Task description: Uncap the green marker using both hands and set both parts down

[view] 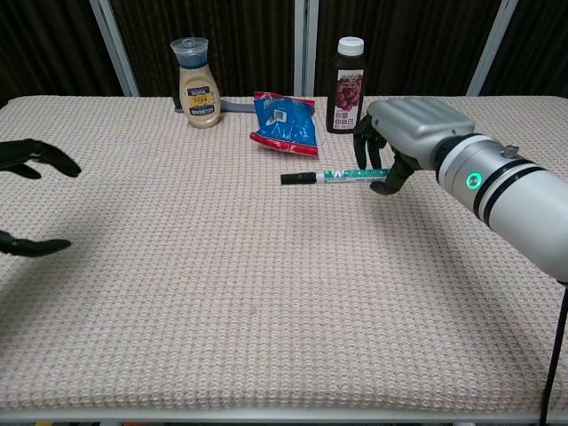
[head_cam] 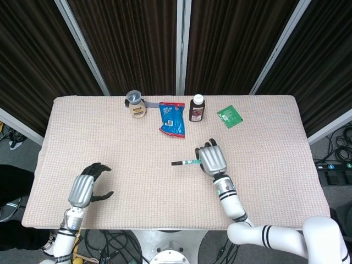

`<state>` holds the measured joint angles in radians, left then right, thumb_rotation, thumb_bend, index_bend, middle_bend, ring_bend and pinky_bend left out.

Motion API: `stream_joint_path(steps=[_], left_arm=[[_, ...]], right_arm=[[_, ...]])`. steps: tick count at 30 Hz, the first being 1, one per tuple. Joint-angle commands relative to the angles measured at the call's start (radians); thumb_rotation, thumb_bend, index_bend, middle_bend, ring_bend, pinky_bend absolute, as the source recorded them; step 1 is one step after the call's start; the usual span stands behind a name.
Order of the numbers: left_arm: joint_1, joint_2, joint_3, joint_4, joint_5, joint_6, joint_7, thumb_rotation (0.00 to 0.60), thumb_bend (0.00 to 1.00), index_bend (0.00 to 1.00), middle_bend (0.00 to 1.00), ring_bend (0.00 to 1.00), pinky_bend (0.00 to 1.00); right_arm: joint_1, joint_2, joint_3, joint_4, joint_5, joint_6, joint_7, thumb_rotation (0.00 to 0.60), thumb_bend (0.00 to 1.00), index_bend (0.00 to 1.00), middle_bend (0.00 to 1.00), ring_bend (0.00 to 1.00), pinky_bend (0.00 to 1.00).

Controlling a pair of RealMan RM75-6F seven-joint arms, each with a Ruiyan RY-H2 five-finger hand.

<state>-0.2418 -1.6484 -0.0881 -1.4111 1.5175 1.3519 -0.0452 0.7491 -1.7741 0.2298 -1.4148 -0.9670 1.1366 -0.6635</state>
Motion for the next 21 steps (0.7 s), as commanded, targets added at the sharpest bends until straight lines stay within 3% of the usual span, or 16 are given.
stream_joint_path(steps=[1, 6, 11, 17, 21], left_arm=[[-0.071, 0.004, -0.057, -0.067, -0.01, -0.055, 0.085, 0.6, 0.14, 0.31, 0.28, 0.16, 0.27], [-0.156, -0.015, -0.139, -0.157, -0.078, -0.127, 0.21, 0.6, 0.15, 0.31, 0.29, 0.2, 0.32], [-0.243, -0.054, -0.216, -0.233, -0.235, -0.208, 0.393, 0.6, 0.19, 0.32, 0.31, 0.24, 0.38], [-0.335, -0.155, -0.258, -0.167, -0.329, -0.215, 0.545, 0.6, 0.21, 0.38, 0.39, 0.31, 0.46], [-0.406, -0.222, -0.276, -0.093, -0.418, -0.204, 0.732, 0.6, 0.21, 0.41, 0.42, 0.35, 0.49]], right_arm=[[-0.001, 0.018, 0.023, -0.022, 0.007, 0.017, -0.009, 0.6, 0.22, 0.64, 0.61, 0.32, 0.19], [0.007, 0.023, 0.05, -0.052, 0.02, 0.044, -0.034, 0.6, 0.23, 0.64, 0.61, 0.32, 0.19], [0.017, 0.012, 0.057, -0.067, 0.023, 0.051, -0.043, 0.6, 0.23, 0.64, 0.61, 0.33, 0.19], [0.027, -0.022, 0.075, -0.063, 0.035, 0.083, -0.058, 0.6, 0.25, 0.66, 0.62, 0.35, 0.21], [0.036, -0.036, 0.084, -0.061, 0.043, 0.097, -0.075, 0.6, 0.25, 0.66, 0.62, 0.35, 0.22]])
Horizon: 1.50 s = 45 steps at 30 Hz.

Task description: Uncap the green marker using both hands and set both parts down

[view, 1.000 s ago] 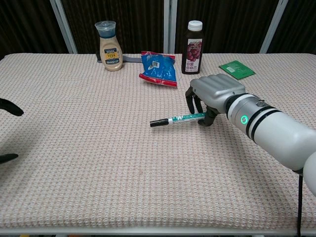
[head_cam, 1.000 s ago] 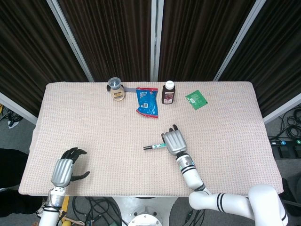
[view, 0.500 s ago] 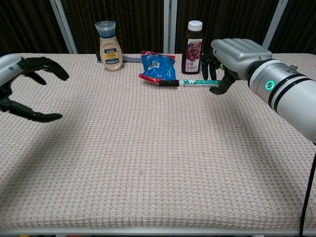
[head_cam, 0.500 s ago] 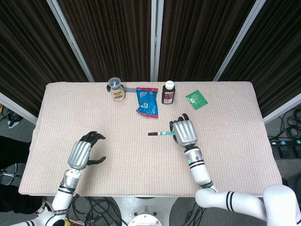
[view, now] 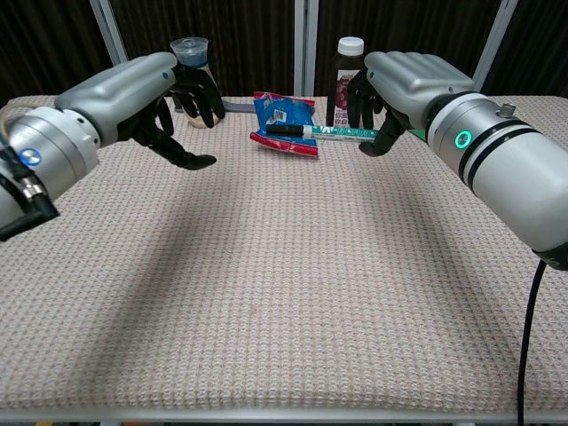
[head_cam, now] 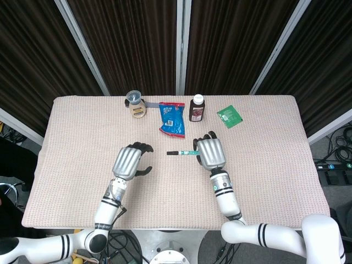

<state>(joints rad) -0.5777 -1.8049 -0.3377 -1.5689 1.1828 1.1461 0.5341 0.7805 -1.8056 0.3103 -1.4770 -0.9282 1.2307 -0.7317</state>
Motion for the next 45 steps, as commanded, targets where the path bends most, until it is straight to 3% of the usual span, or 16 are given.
stream_joint_path(steps=[1, 14, 45], left_arm=[[-0.084, -0.077, -0.031, 0.076, -0.1, 0.005, 0.187, 0.6, 0.21, 0.42, 0.42, 0.35, 0.49], [-0.206, -0.122, -0.092, 0.138, -0.27, 0.02, 0.351, 0.6, 0.21, 0.44, 0.44, 0.38, 0.51], [-0.301, -0.126, -0.061, 0.105, -0.429, 0.105, 0.426, 0.6, 0.24, 0.52, 0.52, 0.45, 0.58]], right_arm=[[0.006, -0.006, 0.005, 0.002, 0.006, 0.003, -0.01, 0.6, 0.25, 0.66, 0.62, 0.35, 0.22], [0.032, -0.063, 0.007, 0.068, 0.026, -0.002, -0.028, 0.6, 0.25, 0.66, 0.62, 0.35, 0.22], [0.075, -0.169, 0.025, 0.171, 0.009, 0.014, -0.076, 0.6, 0.26, 0.66, 0.62, 0.36, 0.22]])
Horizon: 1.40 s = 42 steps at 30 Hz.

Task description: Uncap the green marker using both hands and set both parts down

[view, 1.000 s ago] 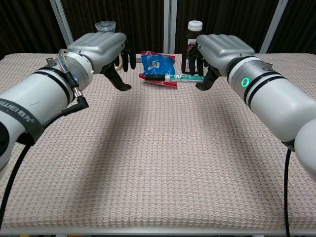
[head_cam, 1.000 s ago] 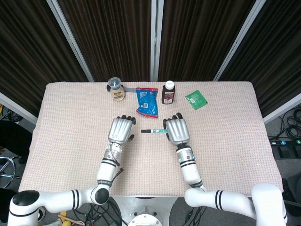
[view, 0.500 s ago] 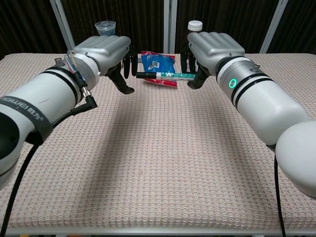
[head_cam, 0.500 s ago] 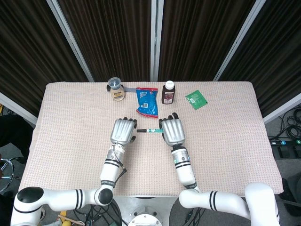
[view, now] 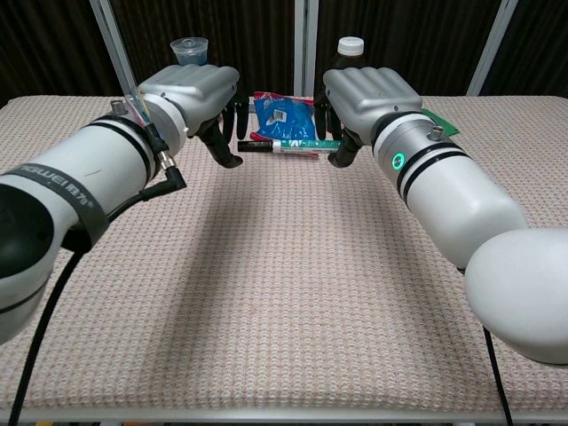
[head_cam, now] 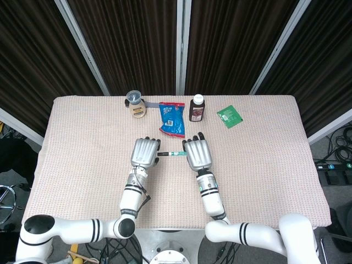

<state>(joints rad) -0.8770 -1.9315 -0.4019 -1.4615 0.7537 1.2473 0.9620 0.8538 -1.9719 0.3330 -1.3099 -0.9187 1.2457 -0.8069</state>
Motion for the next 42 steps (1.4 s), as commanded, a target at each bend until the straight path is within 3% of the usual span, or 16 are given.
stream_joint_path(steps=[1, 42], left_arm=[[-0.004, 0.001, 0.006, -0.004, -0.002, 0.004, -0.003, 0.6, 0.25, 0.52, 0.52, 0.46, 0.58], [-0.043, -0.006, 0.033, 0.033, -0.076, 0.015, -0.046, 0.6, 0.34, 0.58, 0.58, 0.52, 0.64]], right_arm=[[0.002, -0.005, 0.004, 0.006, 0.0, -0.002, -0.001, 0.6, 0.26, 0.66, 0.62, 0.36, 0.22], [0.003, -0.038, 0.014, 0.041, 0.01, -0.024, -0.02, 0.6, 0.26, 0.66, 0.62, 0.36, 0.22]])
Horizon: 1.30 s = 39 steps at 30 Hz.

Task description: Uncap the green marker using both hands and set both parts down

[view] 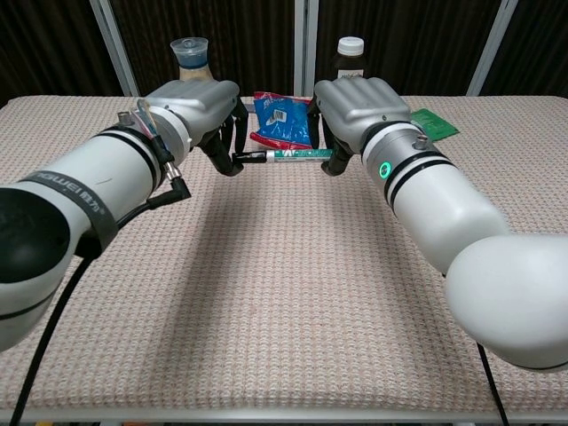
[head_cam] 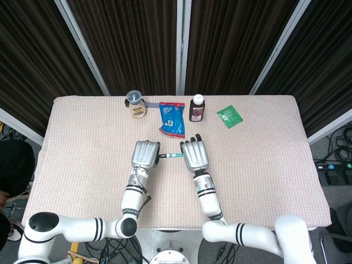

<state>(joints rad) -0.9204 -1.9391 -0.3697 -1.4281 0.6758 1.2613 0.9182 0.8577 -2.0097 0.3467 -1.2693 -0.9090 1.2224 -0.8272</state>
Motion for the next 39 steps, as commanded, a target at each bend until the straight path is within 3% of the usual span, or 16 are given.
stream_joint_path(steps=[1, 14, 22, 32, 39], left_arm=[[0.001, 0.003, 0.001, 0.0, 0.004, 0.003, -0.006, 0.6, 0.34, 0.59, 0.59, 0.53, 0.64], [0.042, 0.031, 0.023, 0.003, 0.012, 0.007, -0.064, 0.6, 0.34, 0.6, 0.61, 0.54, 0.65], [0.114, 0.055, 0.078, 0.045, 0.05, -0.017, -0.179, 0.6, 0.34, 0.6, 0.6, 0.54, 0.65], [0.186, 0.076, 0.133, 0.11, 0.113, -0.058, -0.3, 0.6, 0.33, 0.6, 0.6, 0.54, 0.65], [0.205, 0.063, 0.137, 0.144, 0.111, -0.082, -0.312, 0.6, 0.33, 0.58, 0.58, 0.53, 0.64]], right_arm=[[-0.002, 0.0, 0.0, 0.002, 0.001, -0.001, 0.001, 0.6, 0.26, 0.66, 0.62, 0.36, 0.22], [-0.018, 0.015, 0.0, -0.001, 0.001, 0.003, 0.016, 0.6, 0.26, 0.66, 0.62, 0.36, 0.22], [-0.069, 0.052, -0.035, -0.01, -0.019, 0.017, 0.059, 0.6, 0.26, 0.66, 0.62, 0.36, 0.22], [-0.128, 0.07, -0.076, 0.063, -0.026, -0.02, 0.143, 0.6, 0.26, 0.66, 0.62, 0.36, 0.22], [-0.135, 0.057, -0.084, 0.107, -0.034, -0.055, 0.17, 0.6, 0.26, 0.66, 0.62, 0.35, 0.22]])
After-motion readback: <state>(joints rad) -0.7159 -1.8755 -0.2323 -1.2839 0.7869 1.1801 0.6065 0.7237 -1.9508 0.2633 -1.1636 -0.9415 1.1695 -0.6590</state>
